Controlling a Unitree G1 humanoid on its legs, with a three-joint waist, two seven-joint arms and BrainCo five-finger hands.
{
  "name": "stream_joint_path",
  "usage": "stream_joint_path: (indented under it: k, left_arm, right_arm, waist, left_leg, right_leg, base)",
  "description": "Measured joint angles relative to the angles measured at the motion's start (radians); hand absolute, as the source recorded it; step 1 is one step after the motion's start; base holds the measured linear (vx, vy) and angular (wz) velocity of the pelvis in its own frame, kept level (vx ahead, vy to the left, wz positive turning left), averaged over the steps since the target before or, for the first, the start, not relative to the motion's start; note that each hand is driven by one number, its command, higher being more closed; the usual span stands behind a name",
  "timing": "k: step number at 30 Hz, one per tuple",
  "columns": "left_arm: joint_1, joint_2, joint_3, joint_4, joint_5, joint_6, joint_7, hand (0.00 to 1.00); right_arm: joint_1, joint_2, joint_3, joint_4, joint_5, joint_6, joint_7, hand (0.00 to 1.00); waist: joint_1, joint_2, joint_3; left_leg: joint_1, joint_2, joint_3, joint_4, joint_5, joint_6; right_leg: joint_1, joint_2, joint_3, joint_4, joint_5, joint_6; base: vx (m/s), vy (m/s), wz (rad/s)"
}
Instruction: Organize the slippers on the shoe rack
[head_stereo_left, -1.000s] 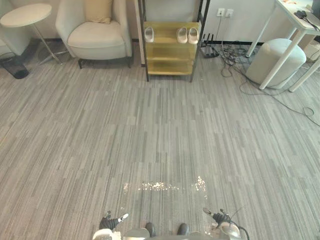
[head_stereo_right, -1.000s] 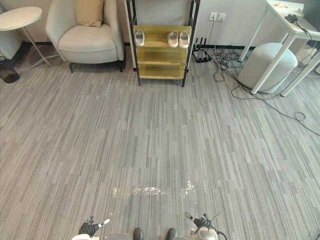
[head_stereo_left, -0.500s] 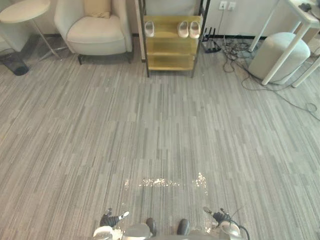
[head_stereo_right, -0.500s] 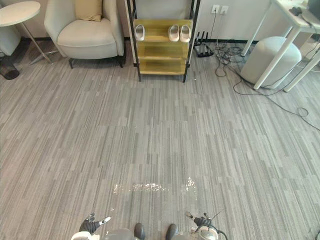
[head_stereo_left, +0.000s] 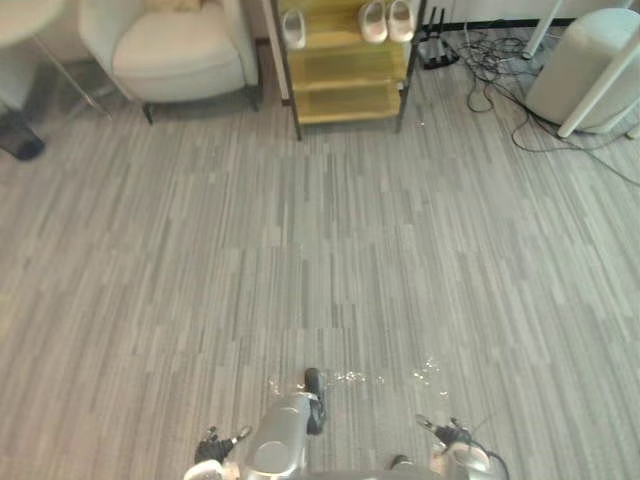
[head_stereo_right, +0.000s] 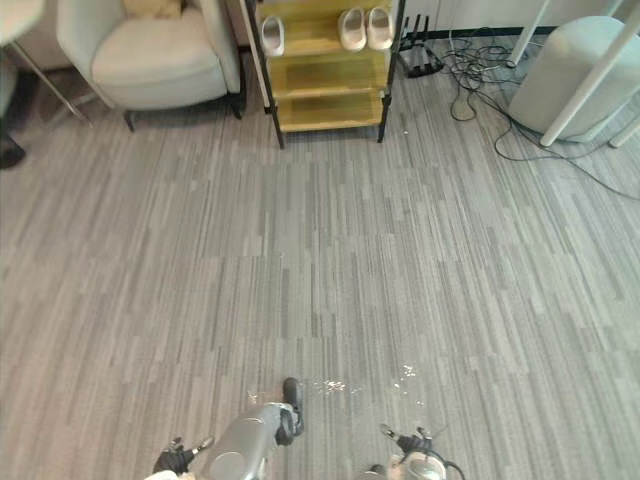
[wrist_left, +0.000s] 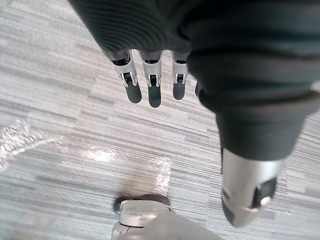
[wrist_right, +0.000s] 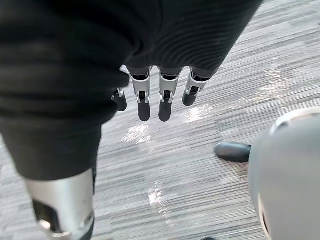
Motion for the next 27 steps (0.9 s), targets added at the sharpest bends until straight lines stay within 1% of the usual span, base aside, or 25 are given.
stream_joint_path:
  k: [1,2,3,4,5,7,8,9,10,11,12,13,14,15,16,17,19,20,21,22,23,24,25,26,27]
  left_arm:
    - [0.003,0.008,-0.006,0.0,0.001,0.001,0.0,0.0]
    - [0.001,0.02,-0.025,-0.002,0.001,0.001,0.0,0.0]
    - [0.001,0.029,-0.038,-0.003,0.001,0.001,0.0,0.0]
    - [0.002,0.032,-0.04,-0.003,0.0,0.001,0.001,0.0]
    - [0.003,0.032,-0.04,-0.004,-0.001,0.0,0.002,0.0]
    - [0.0,0.03,-0.039,-0.014,0.0,-0.001,0.001,0.0]
    - [-0.007,0.02,-0.04,-0.024,0.001,-0.001,0.0,0.0]
    - [-0.013,0.015,-0.039,-0.023,0.001,-0.001,0.0,0.0]
    - [-0.021,0.009,-0.04,-0.023,0.001,-0.001,0.0,0.0]
    - [-0.022,0.012,-0.039,-0.022,0.003,-0.002,0.0,0.0]
    - [-0.019,0.016,-0.038,-0.021,0.002,-0.001,0.0,0.0]
    - [-0.009,0.026,-0.035,-0.021,0.003,-0.002,0.0,0.0]
    - [-0.026,0.0,-0.021,0.001,0.002,0.001,0.002,0.0]
    - [-0.023,-0.025,-0.016,-0.001,0.004,-0.002,-0.004,0.0]
    - [-0.026,-0.044,-0.006,-0.003,0.006,-0.005,0.0,0.0]
    - [-0.032,-0.05,-0.006,0.0,0.008,-0.004,-0.003,0.0]
    - [-0.045,-0.048,-0.004,0.0,0.01,-0.001,-0.006,0.0]
    - [-0.048,-0.045,-0.002,-0.002,0.01,-0.001,-0.015,0.0]
    - [-0.051,-0.04,0.0,-0.003,0.011,-0.002,-0.023,0.0]
    - [-0.05,-0.038,0.001,-0.017,0.01,-0.003,-0.029,0.0]
    - [-0.051,-0.033,0.001,-0.029,0.01,-0.003,-0.03,0.0]
    - [-0.052,-0.026,-0.001,-0.047,0.01,-0.003,-0.035,0.0]
    - [-0.052,-0.024,-0.004,-0.061,0.009,-0.003,-0.039,0.0]
    - [-0.054,-0.025,-0.008,-0.068,0.009,-0.003,-0.039,0.0]
    - [-0.055,-0.026,-0.008,-0.072,0.009,-0.003,-0.038,0.0]
  right_arm:
    - [0.004,0.003,0.003,-0.011,-0.001,-0.002,0.0,0.0]
    - [0.003,0.003,0.012,-0.013,-0.002,-0.001,0.001,0.0]
    - [0.002,0.002,0.024,-0.012,-0.002,-0.001,0.002,0.0]
    - [0.002,0.0,0.04,-0.012,-0.003,-0.002,0.003,0.0]
    - [-0.003,-0.002,0.044,-0.018,-0.003,-0.003,0.004,0.0]
    - [-0.009,-0.006,0.049,-0.034,-0.005,-0.003,0.005,0.0]
    - [-0.014,-0.014,0.054,-0.046,-0.011,-0.004,0.006,0.0]
    - [-0.017,-0.02,0.058,-0.056,-0.011,-0.006,0.008,0.0]
    - [-0.026,-0.029,0.064,-0.068,-0.012,-0.006,0.01,0.0]
    - [-0.027,-0.032,0.083,-0.075,-0.011,-0.005,0.012,0.0]
    - [-0.021,-0.032,0.087,-0.075,-0.011,-0.005,0.012,0.0]
    - [-0.005,-0.028,0.087,-0.077,-0.011,-0.007,0.017,0.0]
    - [-0.018,-0.051,0.084,-0.075,-0.004,-0.009,0.022,0.0]
    - [-0.03,-0.064,0.085,-0.077,-0.003,-0.009,0.022,0.0]
    - [-0.032,-0.073,0.078,-0.072,-0.003,-0.01,0.023,0.0]
    - [-0.029,-0.07,0.075,-0.07,-0.003,-0.011,0.022,0.0]
    - [-0.03,-0.06,0.068,-0.053,0.001,-0.014,0.024,0.0]
    - [-0.028,-0.064,0.082,-0.043,0.001,-0.014,0.025,0.0]
    - [-0.018,-0.058,0.098,-0.034,0.002,-0.013,0.026,0.0]
    - [-0.005,-0.056,0.1,-0.034,0.003,-0.014,0.025,0.0]
    - [-0.001,-0.055,0.101,-0.028,0.003,-0.013,0.025,0.0]
    - [-0.005,-0.054,0.101,-0.017,0.004,-0.013,0.024,0.0]
    - [-0.012,-0.054,0.097,-0.006,0.004,-0.011,0.022,0.0]
    - [-0.012,-0.053,0.095,-0.005,0.005,-0.008,0.019,0.0]
    - [-0.013,-0.049,0.094,-0.005,0.005,-0.005,0.018,0.0]
  waist:
    - [-0.002,-0.009,-0.005]
    - [-0.006,-0.022,-0.008]
    - [-0.007,-0.023,-0.005]
    - [-0.011,-0.025,-0.004]
    - [-0.023,-0.025,-0.005]
    - [-0.031,-0.016,0.0]
    - [-0.032,0.001,0.009]
    - [-0.034,0.009,0.014]
    - [-0.041,0.019,0.019]
    - [-0.044,0.011,0.017]
    - [-0.045,0.0,0.015]
    - [-0.049,-0.021,0.005]
    - [-0.048,0.023,0.004]
    - [-0.056,0.042,-0.01]
    - [-0.064,0.058,-0.012]
    - [-0.069,0.081,-0.022]
    - [-0.071,0.092,-0.019]
    - [-0.069,0.096,-0.013]
    - [-0.059,0.095,-0.007]
    - [-0.051,0.095,-0.003]
    - [-0.045,0.08,0.005]
    - [-0.042,0.072,0.008]
    - [-0.04,0.068,0.007]
    - [-0.033,0.069,0.009]
    - [-0.023,0.066,0.011]
  left_leg:
    - [0.049,-0.002,0.005,-0.002,-0.024,0.004]
    - [0.103,-0.004,0.009,-0.013,-0.055,0.003]
    - [0.15,-0.007,0.011,-0.03,-0.074,0.002]
    - [0.21,-0.007,0.01,-0.058,-0.092,0.006]
    - [0.284,-0.002,0.01,-0.105,-0.093,-0.004]
    - [0.36,0.02,0.013,-0.155,-0.09,-0.01]
    - [0.402,0.045,0.009,-0.18,-0.09,-0.011]
    - [0.416,0.059,0.004,-0.19,-0.09,-0.011]
    - [0.436,0.077,-0.005,-0.207,-0.089,-0.011]
    - [0.466,0.076,-0.008,-0.228,-0.084,-0.025]
    - [0.488,0.066,-0.017,-0.239,-0.085,-0.049]
    - [0.524,0.048,-0.051,-0.241,-0.103,-0.086]
    - [0.555,0.086,-0.076,-0.237,-0.121,-0.115]
    - [0.531,0.108,-0.106,-0.21,-0.104,-0.138]
    - [0.517,0.127,-0.135,-0.172,-0.092,-0.128]
    - [0.489,0.148,-0.163,-0.118,-0.074,-0.143]
    - [0.4,0.198,-0.201,0.12,-0.006,-0.141]
    - [0.343,0.234,-0.212,0.289,0.082,-0.139]
    - [0.285,0.271,-0.216,0.455,0.106,-0.143]
    - [0.215,0.296,-0.193,0.605,0.06,-0.125]
    - [0.165,0.295,-0.169,0.666,0.027,-0.111]
    - [0.103,0.283,-0.132,0.669,-0.01,-0.095]
    - [0.042,0.265,-0.099,0.617,-0.048,-0.091]
    - [0.004,0.239,-0.083,0.521,-0.07,-0.092]
    - [-0.02,0.2,-0.081,0.382,-0.075,-0.096]
  right_leg:
    - [-0.062,-0.014,0.03,0.193,0.012,0.027]
    - [-0.128,-0.028,0.038,0.389,0.021,0.027]
    - [-0.174,-0.041,0.017,0.511,0.016,0.006]
    - [-0.213,-0.058,-0.037,0.595,-0.003,-0.029]
    - [-0.254,-0.073,-0.122,0.615,-0.038,-0.088]
    - [-0.303,-0.061,-0.222,0.52,-0.075,-0.133]
    - [-0.348,-0.02,-0.265,0.377,-0.076,-0.145]
    - [-0.377,0.008,-0.27,0.291,-0.064,-0.151]
    - [-0.415,0.048,-0.261,0.151,-0.011,-0.148]
    - [-0.429,0.092,-0.237,-0.053,0.109,-0.145]
    - [-0.427,0.106,-0.211,-0.149,0.198,-0.152]
    - [-0.425,0.106,-0.181,-0.189,0.335,-0.197]
    - [-0.435,0.124,-0.178,-0.105,0.339,-0.253]
    - [-0.448,0.125,-0.186,-0.061,0.28,-0.258]
    - [-0.445,0.132,-0.206,-0.04,0.232,-0.249]
    - [-0.439,0.139,-0.223,-0.024,0.192,-0.254]
    - [-0.368,0.181,-0.244,-0.054,0.136,-0.239]
    - [-0.3,0.208,-0.251,-0.099,0.124,-0.24]
    - [-0.229,0.233,-0.248,-0.142,0.107,-0.248]
    - [-0.167,0.249,-0.248,-0.173,0.093,-0.249]
    - [-0.128,0.25,-0.247,-0.193,0.084,-0.248]
    - [-0.089,0.248,-0.243,-0.22,0.077,-0.242]
    - [-0.064,0.248,-0.239,-0.243,0.081,-0.24]
    - [-0.045,0.245,-0.237,-0.258,0.086,-0.223]
    - [-0.032,0.238,-0.23,-0.27,0.086,-0.216]
  base:
    - [0.54,0.22,-0.21]
    - [0.47,0.142,-0.19]
    - [0.48,0.09,-0.2]
    - [0.49,0.068,-0.19]
    - [0.49,0.058,-0.09]
    - [0.51,-0.02,0.02]
    - [0.61,-0.115,0.07]
    - [0.5,-0.131,0.16]
    - [0.61,-0.214,0.3]
    - [0.42,-0.156,0.35]
    - [0.53,-0.227,0.48]
    - [0.45,-0.234,0.4]
    - [0.64,-0.295,0.44]
    - [0.53,-0.248,0.3]
    - [0.47,-0.208,0.35]
    - [0.55,-0.306,0.33]
    - [0.44,-0.249,0.23]
    - [0.29,-0.155,0.13]
    - [0.43,-0.201,0.1]
    - [0.41,-0.135,0.06]
    - [0.34,-0.086,0.05]
    - [0.33,-0.066,0.01]
    - [0.35,-0.029,-0.07]
    - [0.44,0.031,-0.21]
    - [0.38,0.088,-0.32]
